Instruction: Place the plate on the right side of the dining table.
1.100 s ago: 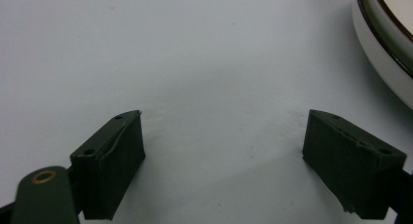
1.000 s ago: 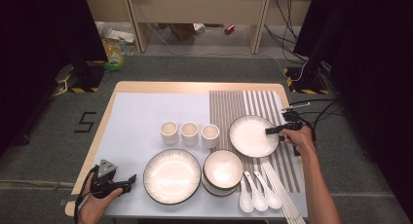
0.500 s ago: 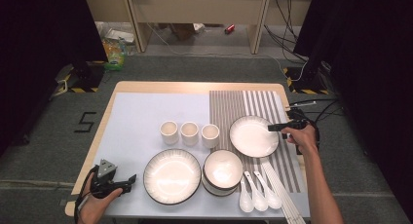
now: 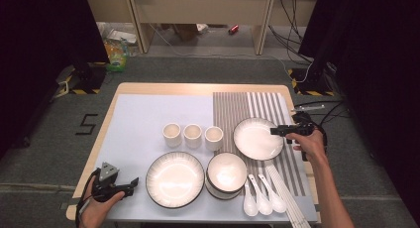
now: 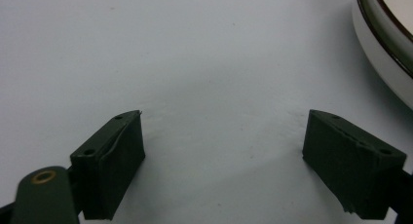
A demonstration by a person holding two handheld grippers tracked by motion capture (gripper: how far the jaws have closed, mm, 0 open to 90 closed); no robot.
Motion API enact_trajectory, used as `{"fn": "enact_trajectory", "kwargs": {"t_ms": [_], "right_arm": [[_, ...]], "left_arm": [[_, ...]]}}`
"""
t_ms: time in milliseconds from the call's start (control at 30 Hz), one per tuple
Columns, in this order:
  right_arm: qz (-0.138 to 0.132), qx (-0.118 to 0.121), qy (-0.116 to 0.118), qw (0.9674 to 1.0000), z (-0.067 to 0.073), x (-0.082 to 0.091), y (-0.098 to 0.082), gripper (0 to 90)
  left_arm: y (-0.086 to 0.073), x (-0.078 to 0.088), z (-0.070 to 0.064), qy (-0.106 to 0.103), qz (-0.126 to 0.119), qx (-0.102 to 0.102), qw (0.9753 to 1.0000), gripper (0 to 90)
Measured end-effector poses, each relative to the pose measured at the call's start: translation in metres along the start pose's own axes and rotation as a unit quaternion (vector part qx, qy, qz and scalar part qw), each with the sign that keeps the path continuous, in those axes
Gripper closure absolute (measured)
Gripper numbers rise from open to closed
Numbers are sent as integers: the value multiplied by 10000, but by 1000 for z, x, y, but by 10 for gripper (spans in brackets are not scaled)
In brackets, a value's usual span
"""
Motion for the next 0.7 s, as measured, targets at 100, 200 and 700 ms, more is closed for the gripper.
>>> {"fn": "enact_trajectory", "kwargs": {"t_ms": [100,200,700], "right_arm": [[-3,61,31,10000,5,2,0,502],[-13,140,75,9999,10,4,-1,498],[-68,380,166,9991,30,10,-9,412]], "left_arm": [[0,0,0,1,-1,1,10000,141],[0,0,0,1,-2,0,10000,141],[0,-1,0,23,-34,-7,10000,141]]}}
Point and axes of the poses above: each handheld gripper's, and its own axes: x roughly backward along the jaws, y roughly out of its top, z roughly to its left, the point moved 2 cm from there along -x, roughly forward along the jaws, and after that the axes turned 5 degrees about -y, right-handed, at the moved point
